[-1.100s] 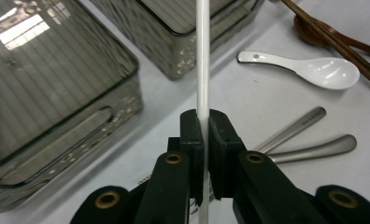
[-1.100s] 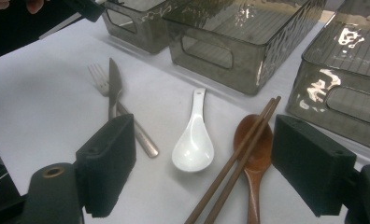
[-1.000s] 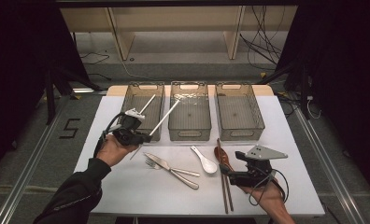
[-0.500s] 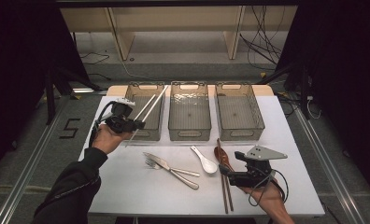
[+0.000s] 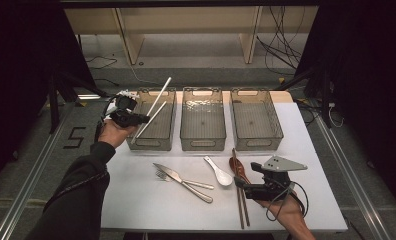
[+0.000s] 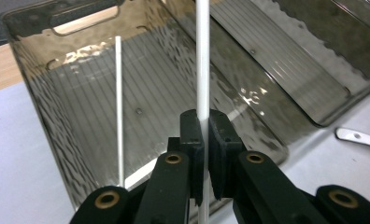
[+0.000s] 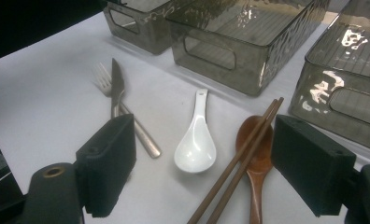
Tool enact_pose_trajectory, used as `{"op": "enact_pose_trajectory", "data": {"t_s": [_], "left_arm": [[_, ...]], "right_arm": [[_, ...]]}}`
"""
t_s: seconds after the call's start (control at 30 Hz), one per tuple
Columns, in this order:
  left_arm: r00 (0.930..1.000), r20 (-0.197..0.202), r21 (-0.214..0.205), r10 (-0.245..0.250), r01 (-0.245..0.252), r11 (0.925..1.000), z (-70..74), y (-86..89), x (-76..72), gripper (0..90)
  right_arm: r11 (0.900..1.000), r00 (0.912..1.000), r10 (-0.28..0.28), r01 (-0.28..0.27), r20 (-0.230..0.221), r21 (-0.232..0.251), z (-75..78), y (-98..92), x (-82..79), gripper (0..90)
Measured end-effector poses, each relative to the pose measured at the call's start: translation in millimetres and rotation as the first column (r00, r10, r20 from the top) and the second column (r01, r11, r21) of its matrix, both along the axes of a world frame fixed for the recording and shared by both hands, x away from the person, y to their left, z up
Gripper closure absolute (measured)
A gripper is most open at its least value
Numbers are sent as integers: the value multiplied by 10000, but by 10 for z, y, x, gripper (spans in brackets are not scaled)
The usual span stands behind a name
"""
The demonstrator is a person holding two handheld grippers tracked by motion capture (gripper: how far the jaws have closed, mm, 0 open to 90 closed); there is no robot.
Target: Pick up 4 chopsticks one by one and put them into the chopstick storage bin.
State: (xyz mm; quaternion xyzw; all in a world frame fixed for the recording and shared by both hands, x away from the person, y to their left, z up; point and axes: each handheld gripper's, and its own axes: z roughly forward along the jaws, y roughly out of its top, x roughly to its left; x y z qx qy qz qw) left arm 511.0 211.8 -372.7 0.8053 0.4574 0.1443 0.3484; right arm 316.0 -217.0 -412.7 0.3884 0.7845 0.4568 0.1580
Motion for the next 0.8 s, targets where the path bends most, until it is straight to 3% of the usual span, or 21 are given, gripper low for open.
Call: {"op": "enact_pose_trajectory", "data": {"t_s": [0.4,0.8], "left_arm": [[9996,73,352,257,-260,9990,-39,41,245,851],[9996,9,1080,288,-287,9937,-155,28,402,851]], "right_arm": [[10000,10000,41,-41,2,5,4,0,-2,234],[9999,9999,122,-122,-4,41,3,6,-1,234]]}}
